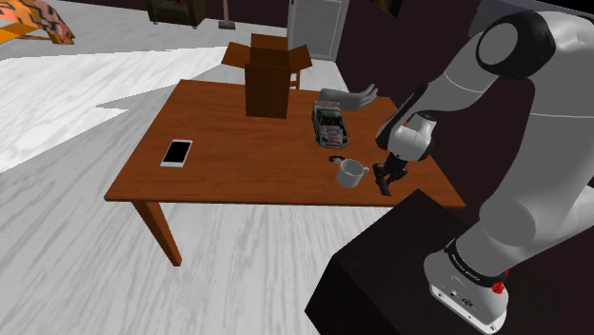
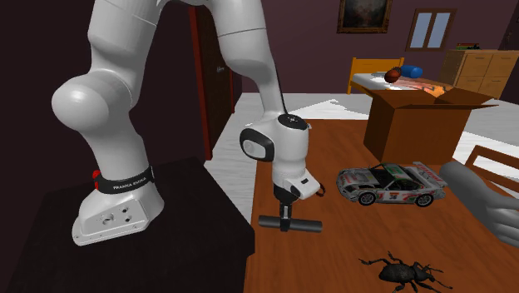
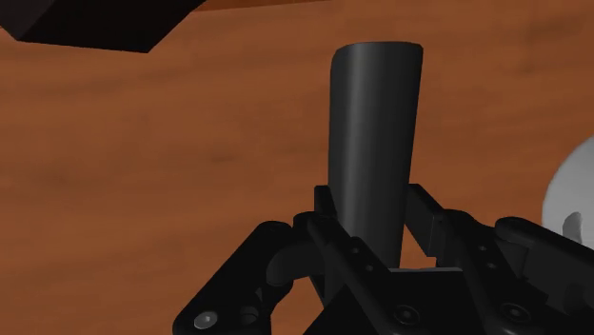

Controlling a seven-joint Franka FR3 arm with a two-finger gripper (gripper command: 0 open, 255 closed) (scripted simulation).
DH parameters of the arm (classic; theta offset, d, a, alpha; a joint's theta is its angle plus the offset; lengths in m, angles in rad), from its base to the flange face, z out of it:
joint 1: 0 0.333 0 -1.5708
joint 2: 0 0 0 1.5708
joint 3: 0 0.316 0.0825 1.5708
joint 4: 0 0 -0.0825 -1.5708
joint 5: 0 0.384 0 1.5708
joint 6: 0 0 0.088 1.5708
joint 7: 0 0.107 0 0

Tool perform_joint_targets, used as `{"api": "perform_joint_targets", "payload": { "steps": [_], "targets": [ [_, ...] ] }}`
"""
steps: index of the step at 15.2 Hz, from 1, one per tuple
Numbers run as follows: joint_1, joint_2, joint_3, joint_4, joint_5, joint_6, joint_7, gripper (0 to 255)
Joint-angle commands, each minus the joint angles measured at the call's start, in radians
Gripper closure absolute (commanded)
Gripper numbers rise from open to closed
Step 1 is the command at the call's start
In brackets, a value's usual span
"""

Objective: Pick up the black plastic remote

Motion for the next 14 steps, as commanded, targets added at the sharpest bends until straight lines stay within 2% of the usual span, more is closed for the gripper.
{"api": "perform_joint_targets", "payload": {
  "steps": [1,10,14],
  "targets": [
    [0.021,-0.029,-0.025,-0.013,-0.020,-0.021,0.018,255],
    [0.127,-0.180,-0.157,-0.069,-0.156,-0.119,0.138,255],
    [0.158,-0.233,-0.200,-0.084,-0.217,-0.154,0.188,255]
  ]
}}
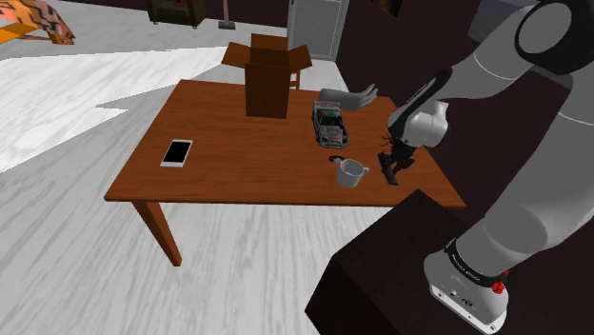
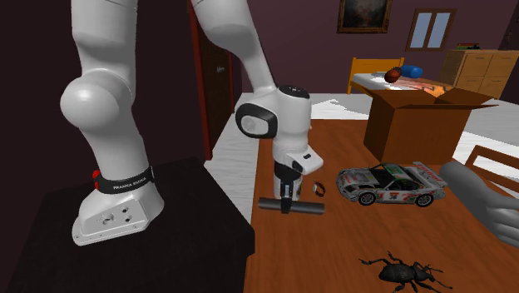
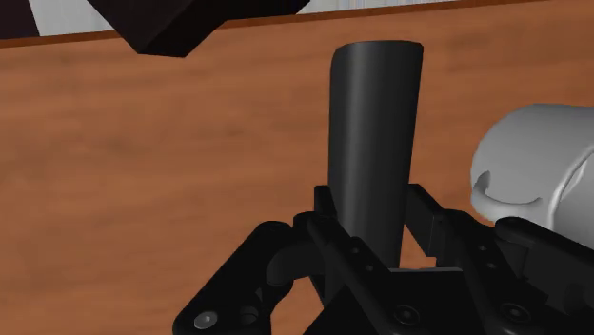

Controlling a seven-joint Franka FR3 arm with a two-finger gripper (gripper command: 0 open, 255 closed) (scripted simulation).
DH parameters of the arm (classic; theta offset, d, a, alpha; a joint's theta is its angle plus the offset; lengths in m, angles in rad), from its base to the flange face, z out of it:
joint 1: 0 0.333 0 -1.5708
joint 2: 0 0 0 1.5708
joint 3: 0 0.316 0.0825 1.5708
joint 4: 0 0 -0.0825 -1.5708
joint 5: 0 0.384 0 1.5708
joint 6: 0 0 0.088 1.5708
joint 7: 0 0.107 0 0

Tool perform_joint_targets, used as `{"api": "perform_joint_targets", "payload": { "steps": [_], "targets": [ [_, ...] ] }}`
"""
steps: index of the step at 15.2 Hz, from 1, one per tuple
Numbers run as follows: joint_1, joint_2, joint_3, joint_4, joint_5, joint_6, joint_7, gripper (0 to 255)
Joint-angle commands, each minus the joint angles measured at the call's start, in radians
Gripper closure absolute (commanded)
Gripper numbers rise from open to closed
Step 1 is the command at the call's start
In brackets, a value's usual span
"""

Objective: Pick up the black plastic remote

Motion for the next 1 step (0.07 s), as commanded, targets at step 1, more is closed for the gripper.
{"api": "perform_joint_targets", "payload": {
  "steps": [1],
  "targets": [
    [0.005,-0.009,-0.008,-0.002,-0.013,-0.007,0.010,255]
  ]
}}
